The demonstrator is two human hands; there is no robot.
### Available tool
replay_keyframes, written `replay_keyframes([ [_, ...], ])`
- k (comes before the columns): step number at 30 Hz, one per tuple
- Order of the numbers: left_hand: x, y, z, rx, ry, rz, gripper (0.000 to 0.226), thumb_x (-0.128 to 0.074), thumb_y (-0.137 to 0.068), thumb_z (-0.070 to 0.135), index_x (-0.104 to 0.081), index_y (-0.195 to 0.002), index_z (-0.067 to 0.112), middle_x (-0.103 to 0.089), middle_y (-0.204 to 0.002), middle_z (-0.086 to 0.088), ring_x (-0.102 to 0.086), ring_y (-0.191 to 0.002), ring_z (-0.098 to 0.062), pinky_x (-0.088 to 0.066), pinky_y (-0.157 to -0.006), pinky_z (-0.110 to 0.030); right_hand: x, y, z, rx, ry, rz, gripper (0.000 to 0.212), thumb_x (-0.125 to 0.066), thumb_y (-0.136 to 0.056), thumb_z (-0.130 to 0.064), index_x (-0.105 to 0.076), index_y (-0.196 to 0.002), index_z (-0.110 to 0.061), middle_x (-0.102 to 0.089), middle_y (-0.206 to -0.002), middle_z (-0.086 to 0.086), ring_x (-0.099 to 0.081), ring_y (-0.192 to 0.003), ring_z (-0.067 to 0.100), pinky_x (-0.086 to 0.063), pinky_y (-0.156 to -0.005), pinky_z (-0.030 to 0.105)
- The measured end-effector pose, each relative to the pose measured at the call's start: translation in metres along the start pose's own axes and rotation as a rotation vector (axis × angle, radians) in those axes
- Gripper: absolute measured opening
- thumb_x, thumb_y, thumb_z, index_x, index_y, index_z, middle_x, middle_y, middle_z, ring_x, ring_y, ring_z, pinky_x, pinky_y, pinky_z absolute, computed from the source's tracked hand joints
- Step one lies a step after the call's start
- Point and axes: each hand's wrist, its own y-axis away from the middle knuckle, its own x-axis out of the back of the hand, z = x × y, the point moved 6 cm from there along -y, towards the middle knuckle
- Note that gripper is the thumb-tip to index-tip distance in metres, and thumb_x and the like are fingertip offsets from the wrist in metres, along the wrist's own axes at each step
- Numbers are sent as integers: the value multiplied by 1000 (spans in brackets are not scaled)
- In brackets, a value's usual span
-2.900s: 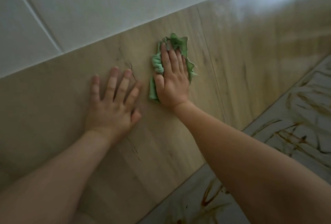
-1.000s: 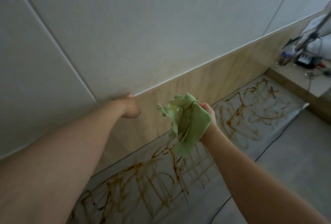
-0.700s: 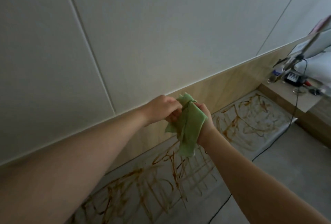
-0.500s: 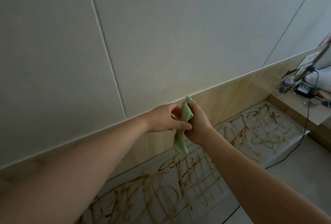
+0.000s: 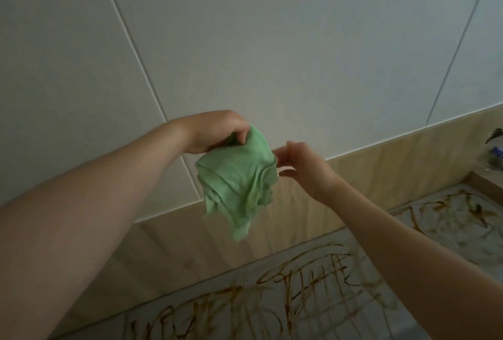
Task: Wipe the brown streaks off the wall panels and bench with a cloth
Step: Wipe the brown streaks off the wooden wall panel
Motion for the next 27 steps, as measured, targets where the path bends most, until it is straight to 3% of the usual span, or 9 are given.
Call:
replay_keyframes([
  [2, -1, 2, 29, 1, -60, -7, 25, -53, -94, 7, -54, -70, 15, -46, -53, 10, -39, -46, -7, -31, -42, -21, -11, 8, -18, 23, -92, -203, 59, -50, -97, -51, -68, -123, 0, -69, -116, 15, -64, -111, 29, -50, -94, 40],
  [4, -2, 0, 45, -34, -190, -13, 14, -60, -94, 14, -62, -81, 11, -60, -65, 5, -56, -55, -10, -46, -51, -23, -10, 22, -29, 57, -81, -287, 43, -60, -99, -37, -69, -123, -3, -72, -120, 16, -69, -114, 32, -56, -94, 40],
  [6, -1, -7, 49, -66, -294, 24, 9, -68, -91, 21, -71, -93, 13, -75, -85, 0, -73, -79, -19, -60, -72, -34, 3, 33, -37, 107, -12, -238, 26, -69, -96, -17, -71, -117, -3, -74, -117, 19, -71, -108, 35, -60, -87, 41],
  [8, 0, -12, 48, -84, -186, 43, 9, -70, -94, 18, -74, -102, 14, -78, -98, -4, -75, -94, -23, -62, -83, -42, 19, 37, -44, 131, -21, -202, 31, -73, -92, -14, -69, -117, 3, -74, -111, 23, -72, -99, 37, -61, -82, 41],
  [11, -8, -17, 61, -119, 152, -20, 16, -65, -100, 14, -72, -114, 14, -77, -108, -2, -74, -101, -18, -60, -79, -32, 33, 40, -61, 159, -178, -194, 51, -73, -83, -27, -66, -117, 11, -69, -105, 27, -70, -86, 34, -60, -73, 36],
  [14, -19, -35, 73, -161, 202, -25, 23, -64, -100, 15, -72, -121, 13, -76, -115, -3, -73, -108, -18, -60, -85, -30, 35, 35, -60, 110, -438, -220, 53, -56, -91, -26, -62, -134, 5, -67, -125, 26, -69, -107, 37, -59, -89, 43],
  [19, -61, -106, 27, -125, -278, 104, 32, -70, -98, 27, -68, -127, 15, -71, -106, 0, -68, -101, -19, -49, -90, -26, 46, 22, 22, -174, -689, -92, 52, -45, -100, -32, -60, -140, -1, -66, -132, 23, -68, -113, 36, -50, -105, 49],
  [22, -91, -147, -16, -67, -550, 130, 40, -64, -97, 34, -62, -133, 15, -64, -109, 0, -61, -104, -19, -45, -93, -28, 70, 21, 85, -265, -812, 119, 52, -45, -101, -36, -63, -135, 0, -69, -127, 22, -69, -109, 35, -52, -100, 46],
  [27, -149, -205, -57, -392, -1246, 18, 36, -46, -91, 30, -70, -113, 15, -67, -115, -9, -55, -116, -31, -42, -106, -42, 123, 29, 187, -348, -888, 520, 47, -48, -104, -35, -58, -137, -2, -70, -124, 24, -66, -116, 38, -53, -97, 47],
])
